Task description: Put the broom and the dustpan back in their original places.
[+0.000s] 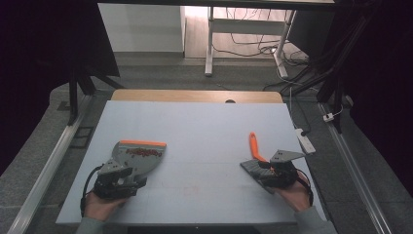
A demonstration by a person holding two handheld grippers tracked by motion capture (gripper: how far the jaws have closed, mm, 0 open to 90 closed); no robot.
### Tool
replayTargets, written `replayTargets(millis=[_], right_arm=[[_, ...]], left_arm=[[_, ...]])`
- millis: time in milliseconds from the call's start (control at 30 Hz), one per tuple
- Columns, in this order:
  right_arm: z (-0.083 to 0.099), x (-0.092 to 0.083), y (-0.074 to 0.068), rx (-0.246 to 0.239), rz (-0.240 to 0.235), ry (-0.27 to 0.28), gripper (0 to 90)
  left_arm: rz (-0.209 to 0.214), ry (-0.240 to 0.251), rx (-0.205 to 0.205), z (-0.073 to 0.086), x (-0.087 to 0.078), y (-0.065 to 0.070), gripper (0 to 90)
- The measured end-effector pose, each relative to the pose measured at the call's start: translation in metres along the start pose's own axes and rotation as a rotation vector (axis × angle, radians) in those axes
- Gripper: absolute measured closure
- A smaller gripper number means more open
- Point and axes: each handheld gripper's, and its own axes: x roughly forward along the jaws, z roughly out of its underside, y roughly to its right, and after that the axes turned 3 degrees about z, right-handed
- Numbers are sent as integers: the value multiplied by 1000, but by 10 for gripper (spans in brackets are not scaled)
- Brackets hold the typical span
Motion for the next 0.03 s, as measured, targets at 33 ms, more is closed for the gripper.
replayTargets(millis=[33], right_arm=[[0, 0, -1, -3, 0, 5, 453]], left_arm=[[2, -1, -3, 0, 0, 0, 281]])
